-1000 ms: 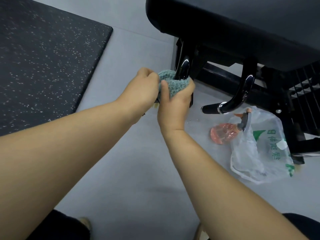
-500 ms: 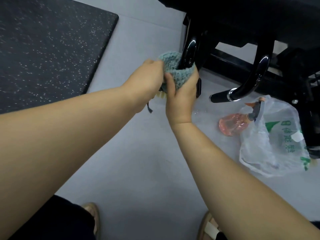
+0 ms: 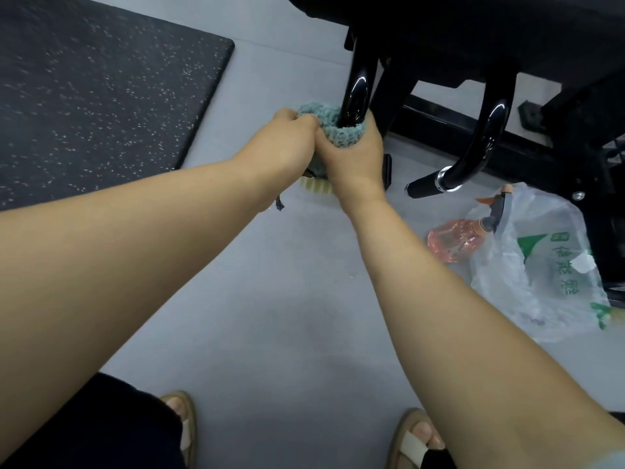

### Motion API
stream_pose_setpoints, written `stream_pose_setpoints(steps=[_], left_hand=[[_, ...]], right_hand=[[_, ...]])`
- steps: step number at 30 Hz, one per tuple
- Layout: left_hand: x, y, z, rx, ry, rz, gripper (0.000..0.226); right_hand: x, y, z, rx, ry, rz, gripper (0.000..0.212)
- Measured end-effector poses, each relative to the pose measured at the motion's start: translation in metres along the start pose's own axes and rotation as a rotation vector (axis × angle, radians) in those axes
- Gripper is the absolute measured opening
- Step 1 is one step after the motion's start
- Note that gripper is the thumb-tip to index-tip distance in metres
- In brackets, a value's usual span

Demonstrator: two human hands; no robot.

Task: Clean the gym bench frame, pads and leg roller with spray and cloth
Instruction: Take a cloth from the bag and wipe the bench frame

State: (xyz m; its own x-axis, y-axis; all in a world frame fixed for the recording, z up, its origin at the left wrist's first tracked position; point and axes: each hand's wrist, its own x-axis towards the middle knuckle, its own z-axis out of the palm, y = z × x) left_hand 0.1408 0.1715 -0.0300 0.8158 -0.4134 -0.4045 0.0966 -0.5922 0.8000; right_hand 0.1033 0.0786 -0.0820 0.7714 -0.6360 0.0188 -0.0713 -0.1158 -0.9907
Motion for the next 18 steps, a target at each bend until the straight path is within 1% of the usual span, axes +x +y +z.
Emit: stream_pose_setpoints(steps=[3,4,5,6,7,8,10,11,12,14,16,18], left_hand=[[0.0,-0.003,-0.002,-0.029,0.014,-0.019,0.035],[-0.001,-0.003,-0.002,-0.041,0.016,-0.028,0.035],[-0.001,-0.002,-0.002,-0.052,0.022,-0.039,0.036],[-0.001,-0.001,-0.002,-0.07,0.026,-0.047,0.037],[-0.002,0.0,0.0,-0.096,0.025,-0.051,0.038],[-0.003,0.002,0.001,-0.123,0.017,-0.048,0.038],[-0.007,0.006,0.004,-0.129,0.001,-0.04,0.034],[-0.008,0.007,0.004,-0.119,-0.003,-0.04,0.033],[-0.01,0.009,0.004,-0.129,-0.005,-0.04,0.032],[-0.012,0.012,0.005,-0.157,-0.014,-0.054,0.034],[-0.015,0.014,0.008,-0.156,-0.028,-0.048,0.03],[-0.016,0.014,0.01,-0.132,-0.031,-0.029,0.024]], right_hand=[[0.02,0.0,-0.022,0.068,-0.396,0.085,0.029],[0.025,0.0,-0.028,0.073,-0.504,0.117,0.03],[0.029,0.002,-0.031,0.077,-0.558,0.142,0.032],[0.029,0.004,-0.031,0.078,-0.551,0.148,0.035],[0.027,0.006,-0.027,0.07,-0.488,0.131,0.039],[0.02,0.007,-0.02,0.059,-0.388,0.1,0.04],[-0.001,0.012,-0.004,0.029,-0.109,0.049,0.036],[-0.012,0.015,0.004,0.024,0.019,0.013,0.037],[-0.022,0.02,0.01,0.024,0.105,-0.024,0.039],[-0.033,0.026,0.016,0.063,0.163,-0.064,0.043],[-0.034,0.028,0.013,0.149,0.182,-0.031,0.044],[-0.032,0.032,0.003,0.235,0.202,0.03,0.034]])
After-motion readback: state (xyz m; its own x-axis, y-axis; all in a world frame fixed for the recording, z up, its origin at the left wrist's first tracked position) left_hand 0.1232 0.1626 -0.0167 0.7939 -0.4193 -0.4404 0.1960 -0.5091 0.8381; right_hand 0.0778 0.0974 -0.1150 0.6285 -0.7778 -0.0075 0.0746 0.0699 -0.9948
